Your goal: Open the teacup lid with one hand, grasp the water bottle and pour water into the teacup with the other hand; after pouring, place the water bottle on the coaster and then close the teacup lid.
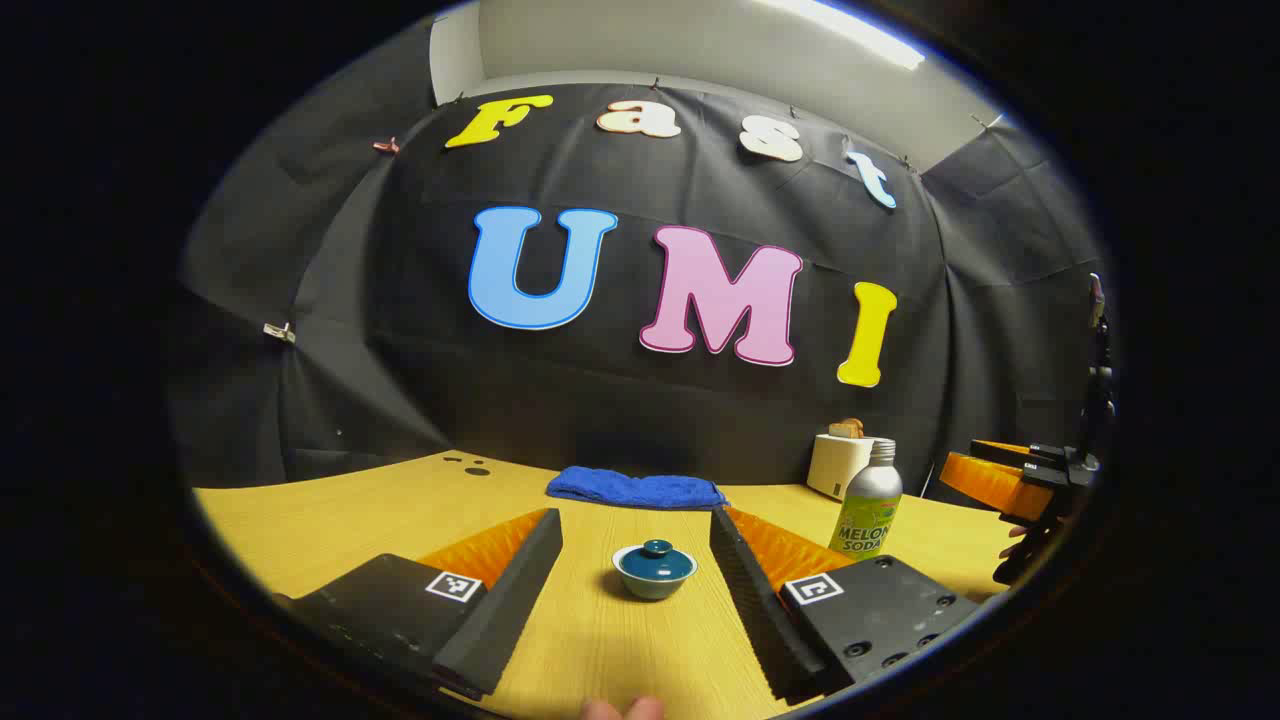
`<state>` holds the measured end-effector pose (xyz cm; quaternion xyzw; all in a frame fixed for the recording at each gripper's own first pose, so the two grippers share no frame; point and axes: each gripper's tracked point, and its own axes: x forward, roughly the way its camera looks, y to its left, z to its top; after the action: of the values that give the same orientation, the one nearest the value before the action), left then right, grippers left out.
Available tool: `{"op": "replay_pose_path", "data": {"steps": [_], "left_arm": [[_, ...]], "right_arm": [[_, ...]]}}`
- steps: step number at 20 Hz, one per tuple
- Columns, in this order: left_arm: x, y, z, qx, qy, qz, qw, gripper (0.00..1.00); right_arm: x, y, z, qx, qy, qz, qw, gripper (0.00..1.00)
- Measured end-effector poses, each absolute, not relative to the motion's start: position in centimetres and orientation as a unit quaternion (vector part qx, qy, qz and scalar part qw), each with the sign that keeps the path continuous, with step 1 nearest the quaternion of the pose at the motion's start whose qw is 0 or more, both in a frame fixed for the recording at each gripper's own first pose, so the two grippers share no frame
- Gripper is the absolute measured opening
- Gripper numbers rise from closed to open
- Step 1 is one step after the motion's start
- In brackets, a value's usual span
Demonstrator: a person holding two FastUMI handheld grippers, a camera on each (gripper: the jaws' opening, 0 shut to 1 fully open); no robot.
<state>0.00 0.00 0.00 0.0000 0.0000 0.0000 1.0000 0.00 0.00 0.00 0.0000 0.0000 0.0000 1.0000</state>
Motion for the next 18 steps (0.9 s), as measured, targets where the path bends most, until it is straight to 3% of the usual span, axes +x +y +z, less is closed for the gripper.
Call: {"op": "replay_pose_path", "data": {"steps": [18], "left_arm": [[2.5,-1.5,-2.3,0.013,0.014,-0.014,1.0,0.94]], "right_arm": [[-0.3,-0.1,-1.5,0.002,0.012,0.004,1.0,0.98]]}}
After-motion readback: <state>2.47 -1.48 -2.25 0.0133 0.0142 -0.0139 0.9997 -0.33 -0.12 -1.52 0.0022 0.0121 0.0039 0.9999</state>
